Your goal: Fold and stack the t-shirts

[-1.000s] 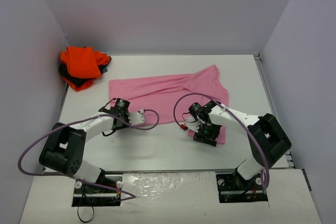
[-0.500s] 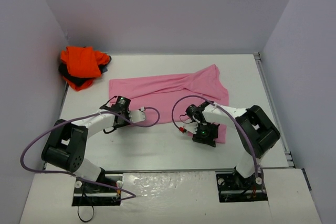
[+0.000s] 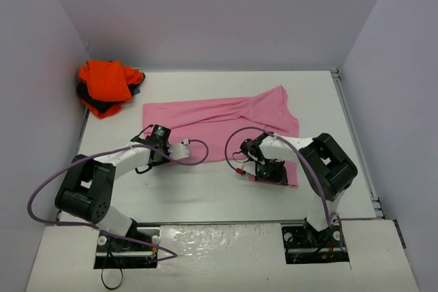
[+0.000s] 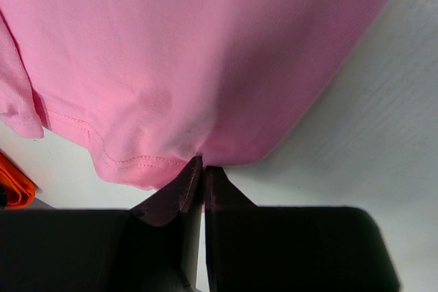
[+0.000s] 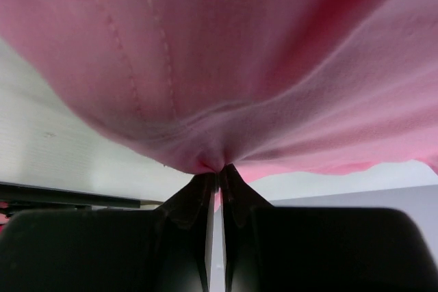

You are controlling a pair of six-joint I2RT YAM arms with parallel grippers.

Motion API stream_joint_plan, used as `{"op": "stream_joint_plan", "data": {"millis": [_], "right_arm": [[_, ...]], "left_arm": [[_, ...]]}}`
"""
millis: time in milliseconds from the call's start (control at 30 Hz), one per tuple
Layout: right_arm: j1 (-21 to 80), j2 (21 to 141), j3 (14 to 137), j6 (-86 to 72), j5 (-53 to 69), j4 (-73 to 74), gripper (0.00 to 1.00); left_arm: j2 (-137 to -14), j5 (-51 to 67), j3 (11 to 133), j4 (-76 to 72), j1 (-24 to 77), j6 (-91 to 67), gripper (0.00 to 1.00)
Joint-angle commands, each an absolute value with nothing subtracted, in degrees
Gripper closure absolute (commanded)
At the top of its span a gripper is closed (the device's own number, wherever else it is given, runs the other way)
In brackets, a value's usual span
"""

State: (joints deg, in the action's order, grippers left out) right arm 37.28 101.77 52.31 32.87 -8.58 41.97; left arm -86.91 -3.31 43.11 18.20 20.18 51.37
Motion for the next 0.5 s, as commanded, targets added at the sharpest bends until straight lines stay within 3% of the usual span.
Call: {"op": "stream_joint_plan", "data": {"millis": [0, 200, 467], "right_arm": [[37.27, 104.25, 50.91, 32.11, -7.39, 34.54, 1.0], [37.35, 101.22, 52.38, 31.73, -10.13, 33.25, 1.0], [37.02, 88.21, 61.97, 33.85, -10.59, 36.81, 1.0]], "left_arm": [[-87.54, -2.58, 45.16, 19.76, 19.86, 51.24, 1.0], [-87.12, -1.43, 46.23, 18.91, 19.09, 49.41, 1.0], [-82.82, 0.0, 50.1, 22.78, 17.92, 48.35, 1.0]]}}
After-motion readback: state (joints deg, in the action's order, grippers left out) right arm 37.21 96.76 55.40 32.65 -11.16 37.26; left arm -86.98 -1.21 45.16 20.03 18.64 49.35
